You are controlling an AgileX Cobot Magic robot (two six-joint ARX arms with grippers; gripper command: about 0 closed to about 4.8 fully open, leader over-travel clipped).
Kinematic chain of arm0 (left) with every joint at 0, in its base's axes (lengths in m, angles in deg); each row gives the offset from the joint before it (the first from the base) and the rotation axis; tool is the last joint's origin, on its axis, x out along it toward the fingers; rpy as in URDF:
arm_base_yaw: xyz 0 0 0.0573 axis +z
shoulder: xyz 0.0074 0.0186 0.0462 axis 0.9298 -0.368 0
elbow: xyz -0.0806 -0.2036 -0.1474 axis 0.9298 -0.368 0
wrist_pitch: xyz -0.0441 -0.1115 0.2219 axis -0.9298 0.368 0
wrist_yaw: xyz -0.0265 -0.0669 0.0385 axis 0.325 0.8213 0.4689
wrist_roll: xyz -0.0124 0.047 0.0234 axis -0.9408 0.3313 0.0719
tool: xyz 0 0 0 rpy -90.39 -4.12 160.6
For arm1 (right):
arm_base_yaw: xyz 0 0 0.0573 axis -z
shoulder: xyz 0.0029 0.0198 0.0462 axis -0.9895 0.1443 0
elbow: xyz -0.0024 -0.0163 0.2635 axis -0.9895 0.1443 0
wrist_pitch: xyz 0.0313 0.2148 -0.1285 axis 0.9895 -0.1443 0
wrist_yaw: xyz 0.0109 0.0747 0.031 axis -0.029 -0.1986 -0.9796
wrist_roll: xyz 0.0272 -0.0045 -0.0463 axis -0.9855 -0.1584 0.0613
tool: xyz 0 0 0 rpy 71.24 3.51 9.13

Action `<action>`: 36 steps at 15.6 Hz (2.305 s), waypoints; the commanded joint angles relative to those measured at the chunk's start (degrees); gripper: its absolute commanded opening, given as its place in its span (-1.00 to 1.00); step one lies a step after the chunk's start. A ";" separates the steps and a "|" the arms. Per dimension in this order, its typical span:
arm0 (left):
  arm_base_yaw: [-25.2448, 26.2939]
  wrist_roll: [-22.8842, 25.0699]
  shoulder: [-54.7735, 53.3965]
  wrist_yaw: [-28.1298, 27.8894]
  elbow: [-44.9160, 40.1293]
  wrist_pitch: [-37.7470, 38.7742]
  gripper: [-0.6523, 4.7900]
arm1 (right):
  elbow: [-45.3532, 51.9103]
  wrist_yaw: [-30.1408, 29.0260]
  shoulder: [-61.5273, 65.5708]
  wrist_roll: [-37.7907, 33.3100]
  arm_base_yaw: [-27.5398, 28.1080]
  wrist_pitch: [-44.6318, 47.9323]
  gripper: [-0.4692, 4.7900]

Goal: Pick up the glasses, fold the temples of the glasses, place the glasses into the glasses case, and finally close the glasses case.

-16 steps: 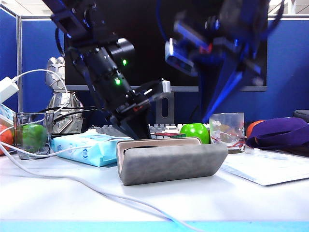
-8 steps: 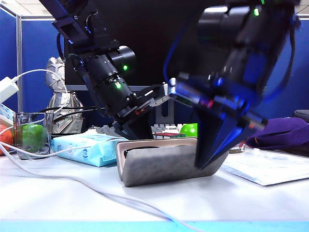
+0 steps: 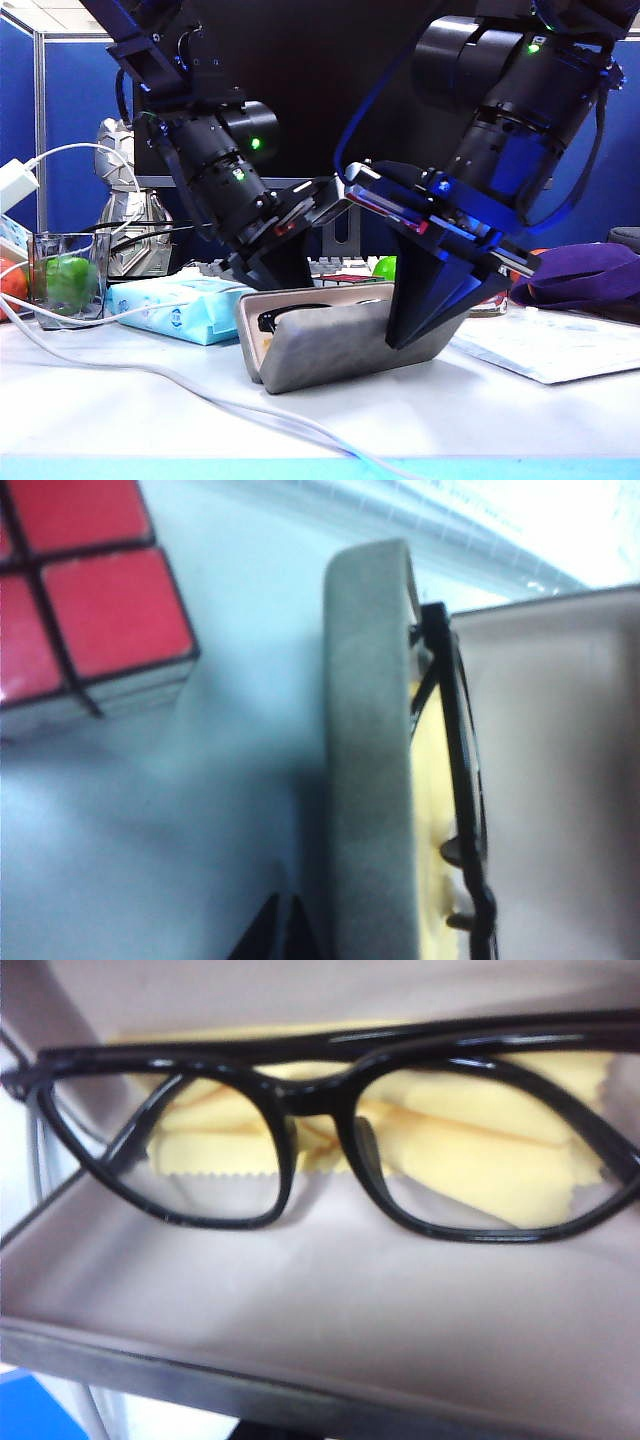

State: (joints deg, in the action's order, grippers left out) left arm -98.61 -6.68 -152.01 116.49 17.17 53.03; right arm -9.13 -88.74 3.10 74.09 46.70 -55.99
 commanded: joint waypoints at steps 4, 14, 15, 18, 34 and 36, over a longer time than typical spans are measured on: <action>-1.86 0.20 -1.73 6.58 -0.42 2.67 -0.78 | -0.31 -0.09 1.64 -1.25 -0.02 8.70 -0.84; -3.13 1.25 -0.94 1.97 -0.39 2.14 -0.78 | -0.55 10.34 -0.68 -0.85 0.09 11.26 -0.84; -2.97 1.16 -0.24 1.51 -0.37 1.29 -0.78 | -0.55 11.80 -1.88 -0.83 0.11 10.99 -0.84; -2.21 -0.72 3.91 -6.99 -0.33 -2.10 -0.78 | -0.55 12.79 -4.11 -0.81 0.15 10.78 -0.84; -2.29 -7.93 28.52 -14.64 10.69 -2.01 -0.78 | -0.52 2.56 2.34 -1.01 -0.09 16.09 -0.84; -2.29 -7.93 28.83 -14.64 10.69 -1.55 -0.78 | -0.50 1.81 3.56 -1.03 -0.11 15.52 -0.84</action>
State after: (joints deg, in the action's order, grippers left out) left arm -100.81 -14.42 -123.53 101.76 27.64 51.63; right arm -10.18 -85.86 5.66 73.02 46.85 -37.06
